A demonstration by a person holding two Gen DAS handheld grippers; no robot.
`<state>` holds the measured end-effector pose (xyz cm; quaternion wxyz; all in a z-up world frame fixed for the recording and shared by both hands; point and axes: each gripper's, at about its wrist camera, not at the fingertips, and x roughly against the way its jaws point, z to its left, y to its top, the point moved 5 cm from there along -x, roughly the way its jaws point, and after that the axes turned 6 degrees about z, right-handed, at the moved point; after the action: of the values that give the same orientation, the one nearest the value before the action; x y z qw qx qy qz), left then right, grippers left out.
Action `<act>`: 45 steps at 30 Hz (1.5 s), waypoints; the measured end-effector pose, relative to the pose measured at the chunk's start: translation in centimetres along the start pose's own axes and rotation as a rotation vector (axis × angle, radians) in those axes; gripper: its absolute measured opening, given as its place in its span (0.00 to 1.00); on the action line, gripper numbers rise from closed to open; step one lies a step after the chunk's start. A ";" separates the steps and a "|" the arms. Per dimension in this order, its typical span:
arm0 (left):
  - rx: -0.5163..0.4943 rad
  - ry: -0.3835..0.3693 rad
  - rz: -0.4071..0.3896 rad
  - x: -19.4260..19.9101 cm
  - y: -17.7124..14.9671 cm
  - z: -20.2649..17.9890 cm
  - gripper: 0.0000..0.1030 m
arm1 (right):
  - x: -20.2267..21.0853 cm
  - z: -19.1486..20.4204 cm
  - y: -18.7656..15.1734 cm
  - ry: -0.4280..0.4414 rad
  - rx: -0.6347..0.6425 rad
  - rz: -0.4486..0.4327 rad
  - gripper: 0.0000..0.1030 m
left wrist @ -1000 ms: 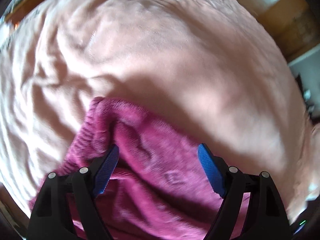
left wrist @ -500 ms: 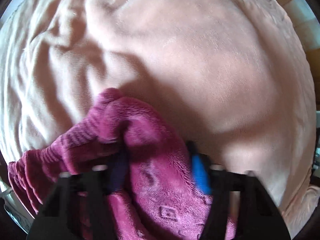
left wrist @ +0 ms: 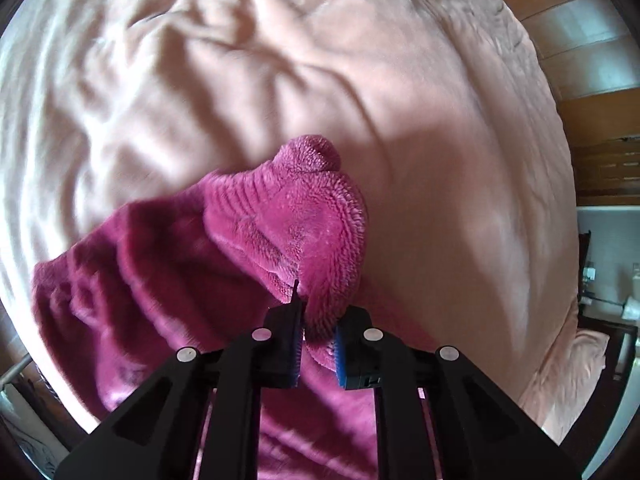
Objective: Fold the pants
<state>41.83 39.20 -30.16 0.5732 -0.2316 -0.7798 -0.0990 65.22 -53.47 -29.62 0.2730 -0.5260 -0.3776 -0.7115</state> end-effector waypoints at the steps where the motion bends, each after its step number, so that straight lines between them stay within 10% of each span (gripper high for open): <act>1: -0.005 0.000 0.003 0.2 -0.4 0.2 0.11 | -0.4 0.0 0.5 0.004 -0.023 0.012 0.71; 11: -0.026 -0.047 -0.009 4.0 -2.7 3.6 0.11 | -7.0 -0.1 2.3 -0.151 -0.138 0.190 0.68; 16: -0.028 -0.048 0.006 4.6 -3.4 5.1 0.11 | -5.0 -0.9 0.8 -0.231 -0.071 0.156 0.08; 30: -0.099 -0.153 0.006 9.0 -2.9 5.5 0.11 | 10.2 -10.7 -8.2 -0.093 -0.192 0.009 0.06; 45: -0.261 -0.196 0.020 15.8 -5.5 9.8 0.10 | 20.8 -23.1 -25.5 -0.046 -0.392 -0.026 0.06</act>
<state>27.20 42.44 -17.89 0.4605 -0.3201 -0.8101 -0.1707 26.46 -57.88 -19.85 0.1473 -0.5803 -0.2446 -0.7627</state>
